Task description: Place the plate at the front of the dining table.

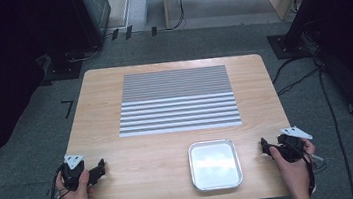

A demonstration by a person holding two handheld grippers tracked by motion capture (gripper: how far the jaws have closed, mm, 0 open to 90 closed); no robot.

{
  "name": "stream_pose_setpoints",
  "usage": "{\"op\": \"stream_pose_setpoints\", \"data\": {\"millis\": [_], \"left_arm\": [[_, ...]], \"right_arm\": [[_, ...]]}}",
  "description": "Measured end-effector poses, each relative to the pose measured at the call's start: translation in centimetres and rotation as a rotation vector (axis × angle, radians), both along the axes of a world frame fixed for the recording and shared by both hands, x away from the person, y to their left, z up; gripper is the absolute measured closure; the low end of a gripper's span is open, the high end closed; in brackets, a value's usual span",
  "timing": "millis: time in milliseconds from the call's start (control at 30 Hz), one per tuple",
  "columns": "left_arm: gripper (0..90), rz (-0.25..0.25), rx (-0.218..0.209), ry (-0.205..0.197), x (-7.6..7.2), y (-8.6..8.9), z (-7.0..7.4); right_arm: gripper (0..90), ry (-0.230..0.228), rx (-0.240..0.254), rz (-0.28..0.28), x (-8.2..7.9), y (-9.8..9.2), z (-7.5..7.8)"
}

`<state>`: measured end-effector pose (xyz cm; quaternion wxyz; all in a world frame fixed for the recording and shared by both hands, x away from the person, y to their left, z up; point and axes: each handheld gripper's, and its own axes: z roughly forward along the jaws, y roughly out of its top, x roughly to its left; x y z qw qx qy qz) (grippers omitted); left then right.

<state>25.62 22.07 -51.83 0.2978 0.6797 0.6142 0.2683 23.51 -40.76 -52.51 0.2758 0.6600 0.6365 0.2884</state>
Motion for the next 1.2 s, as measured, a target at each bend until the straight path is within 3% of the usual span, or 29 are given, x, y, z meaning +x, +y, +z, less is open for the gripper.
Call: {"op": "stream_pose_setpoints", "data": {"millis": [267,433,567,767,867,1200], "left_arm": [[13.1,0.008,0.002,0.013,0.1,-0.1,0.1],[13.1,0.033,-0.043,0.018,0.0,-0.5,0.4],[13.1,0.025,-0.026,0.001,-0.1,-1.3,0.7],[13.2,-0.019,-0.028,-0.027,-0.5,-2.9,1.4],[13.2,-0.064,-0.037,-0.032,-0.8,-4.2,1.8],[13.2,-0.120,-0.070,-0.052,-1.3,-6.4,2.5]], "right_arm": [[15.2,-0.004,0.002,-0.014,-0.1,0.0,0.0],[15.3,-0.008,-0.009,-0.023,-0.3,0.1,0.1],[15.3,-0.026,-0.006,-0.010,-0.6,0.6,0.5],[15.6,-0.048,0.010,-0.004,-1.0,1.1,1.2],[15.7,-0.059,0.017,-0.003,-1.2,1.3,1.6],[15.8,-0.083,0.044,0.026,-1.6,2.4,2.5]]}}
